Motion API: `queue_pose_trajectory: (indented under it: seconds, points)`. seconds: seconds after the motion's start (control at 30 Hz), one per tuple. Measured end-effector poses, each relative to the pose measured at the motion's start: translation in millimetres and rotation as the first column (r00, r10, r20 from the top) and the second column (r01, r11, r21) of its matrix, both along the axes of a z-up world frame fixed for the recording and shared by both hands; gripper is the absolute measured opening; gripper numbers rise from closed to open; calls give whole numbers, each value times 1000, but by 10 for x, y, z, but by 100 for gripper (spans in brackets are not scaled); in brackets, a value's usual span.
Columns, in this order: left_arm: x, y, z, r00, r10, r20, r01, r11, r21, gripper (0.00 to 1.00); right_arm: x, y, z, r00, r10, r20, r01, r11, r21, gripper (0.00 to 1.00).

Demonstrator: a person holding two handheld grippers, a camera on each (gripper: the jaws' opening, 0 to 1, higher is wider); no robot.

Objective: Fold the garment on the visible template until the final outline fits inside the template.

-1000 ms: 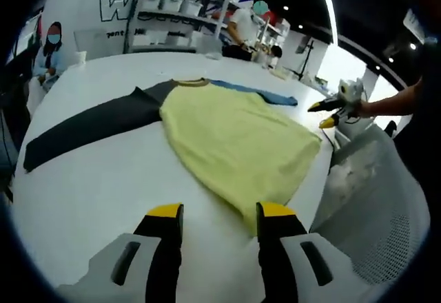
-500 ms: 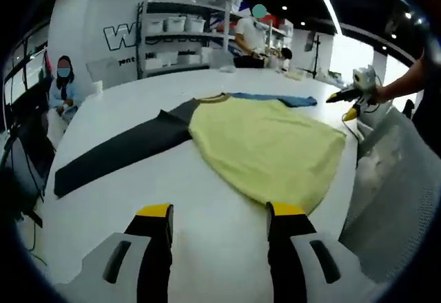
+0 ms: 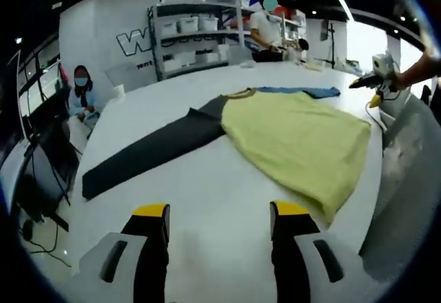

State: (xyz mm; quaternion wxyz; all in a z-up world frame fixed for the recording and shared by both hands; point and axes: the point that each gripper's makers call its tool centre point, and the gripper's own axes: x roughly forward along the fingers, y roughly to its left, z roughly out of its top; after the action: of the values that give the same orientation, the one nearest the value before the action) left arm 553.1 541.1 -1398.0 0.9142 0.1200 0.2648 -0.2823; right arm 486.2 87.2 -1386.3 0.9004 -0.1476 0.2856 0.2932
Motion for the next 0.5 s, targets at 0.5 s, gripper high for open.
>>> queue_pose_trajectory:
  seconds: [0.5]
  points:
    - [275,356,-2,984,177,-23,-177,984,-28,79,-43,-15,60,999,-32,-3,33,999,21,88]
